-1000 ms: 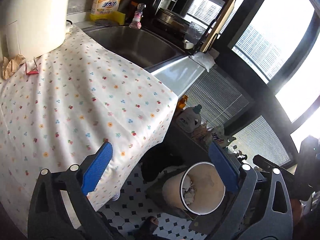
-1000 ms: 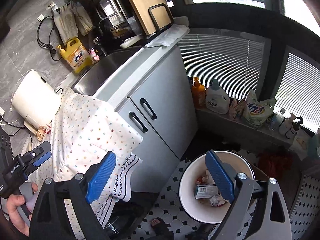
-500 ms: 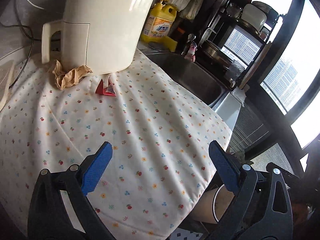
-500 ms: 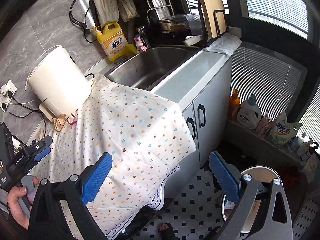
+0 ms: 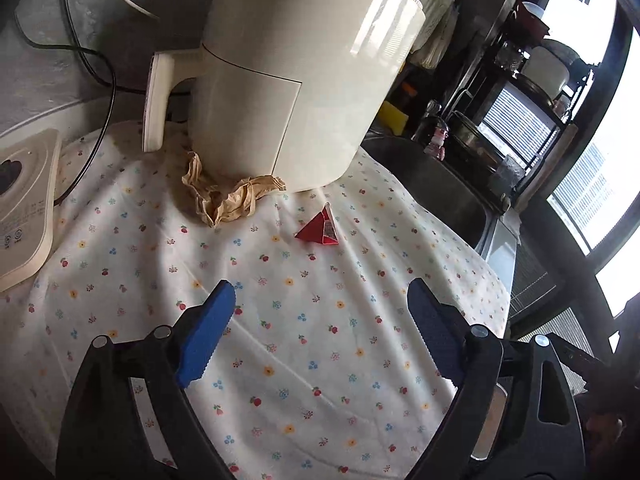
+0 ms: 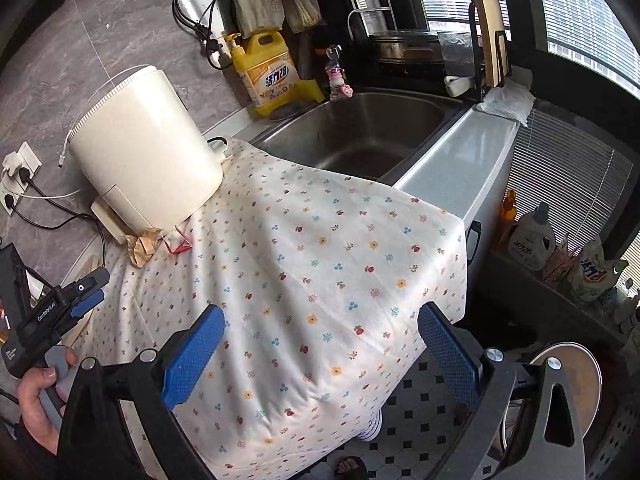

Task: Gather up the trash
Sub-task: 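Move both grippers back to the counter by the air fryer, then grasp the brown paper with the left gripper while the right gripper grasps the red paper crane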

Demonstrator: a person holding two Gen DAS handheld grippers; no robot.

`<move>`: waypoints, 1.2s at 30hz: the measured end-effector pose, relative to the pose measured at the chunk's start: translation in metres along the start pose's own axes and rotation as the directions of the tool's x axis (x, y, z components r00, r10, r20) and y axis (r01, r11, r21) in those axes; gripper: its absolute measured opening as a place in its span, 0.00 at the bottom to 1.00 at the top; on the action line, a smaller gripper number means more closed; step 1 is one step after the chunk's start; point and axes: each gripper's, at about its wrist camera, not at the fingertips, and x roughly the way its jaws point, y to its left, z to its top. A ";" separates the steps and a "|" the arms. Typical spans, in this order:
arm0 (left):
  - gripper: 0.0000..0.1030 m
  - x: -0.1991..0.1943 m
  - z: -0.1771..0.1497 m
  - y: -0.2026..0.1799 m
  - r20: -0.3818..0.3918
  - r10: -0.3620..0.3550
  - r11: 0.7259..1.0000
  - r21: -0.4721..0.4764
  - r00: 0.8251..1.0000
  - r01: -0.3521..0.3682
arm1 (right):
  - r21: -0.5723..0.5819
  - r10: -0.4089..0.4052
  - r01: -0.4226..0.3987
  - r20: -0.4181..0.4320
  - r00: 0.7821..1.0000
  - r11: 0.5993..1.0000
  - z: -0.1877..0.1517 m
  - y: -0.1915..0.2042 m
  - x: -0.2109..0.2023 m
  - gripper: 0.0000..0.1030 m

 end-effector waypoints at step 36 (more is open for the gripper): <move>0.27 0.096 0.050 0.074 -0.073 0.096 0.980 -0.168 0.993 -0.107 | -0.271 0.140 -0.188 -0.189 0.972 0.944 0.068 0.107 0.128 0.79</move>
